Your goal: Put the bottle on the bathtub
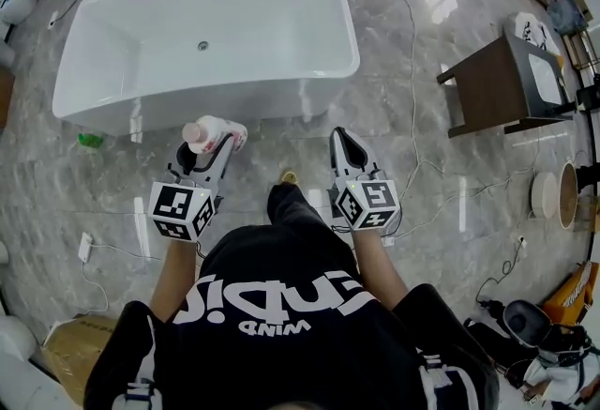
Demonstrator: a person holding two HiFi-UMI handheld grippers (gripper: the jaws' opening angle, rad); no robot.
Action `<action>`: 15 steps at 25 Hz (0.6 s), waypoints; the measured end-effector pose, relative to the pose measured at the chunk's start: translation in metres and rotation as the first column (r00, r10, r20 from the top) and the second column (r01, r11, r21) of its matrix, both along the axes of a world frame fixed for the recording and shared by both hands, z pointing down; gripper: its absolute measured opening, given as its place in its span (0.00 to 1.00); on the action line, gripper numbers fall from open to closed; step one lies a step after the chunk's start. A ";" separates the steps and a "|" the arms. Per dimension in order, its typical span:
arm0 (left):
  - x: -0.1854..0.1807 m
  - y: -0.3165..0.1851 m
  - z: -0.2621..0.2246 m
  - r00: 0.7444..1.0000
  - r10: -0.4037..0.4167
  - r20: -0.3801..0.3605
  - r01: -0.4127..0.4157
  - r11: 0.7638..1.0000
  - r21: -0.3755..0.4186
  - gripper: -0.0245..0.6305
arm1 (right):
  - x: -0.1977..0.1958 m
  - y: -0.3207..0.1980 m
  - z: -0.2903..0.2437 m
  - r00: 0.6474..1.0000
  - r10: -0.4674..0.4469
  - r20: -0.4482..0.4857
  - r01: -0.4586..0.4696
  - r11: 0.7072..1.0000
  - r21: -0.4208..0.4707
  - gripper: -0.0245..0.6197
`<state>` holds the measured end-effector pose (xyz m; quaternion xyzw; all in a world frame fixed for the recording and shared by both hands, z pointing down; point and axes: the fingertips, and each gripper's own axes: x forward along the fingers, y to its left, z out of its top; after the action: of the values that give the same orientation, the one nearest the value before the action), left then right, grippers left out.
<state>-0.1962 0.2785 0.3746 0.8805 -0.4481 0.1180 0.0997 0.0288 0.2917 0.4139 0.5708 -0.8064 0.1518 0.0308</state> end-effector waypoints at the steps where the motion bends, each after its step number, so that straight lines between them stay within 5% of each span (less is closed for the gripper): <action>1: 0.004 -0.011 -0.001 1.000 -0.009 -0.001 0.009 1.000 -0.002 0.38 | 0.003 -0.012 -0.001 1.000 -0.010 -0.001 0.010 1.000 -0.001 0.08; 15: 0.049 -0.136 -0.018 0.996 -0.088 0.003 0.087 0.995 0.039 0.38 | 0.052 -0.138 -0.003 0.994 -0.108 0.002 0.108 0.994 -0.003 0.08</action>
<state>-0.1475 0.1428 0.3570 0.8615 -0.4887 0.1068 0.0867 0.0806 0.1536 0.4112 0.5262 -0.8358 0.1514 0.0391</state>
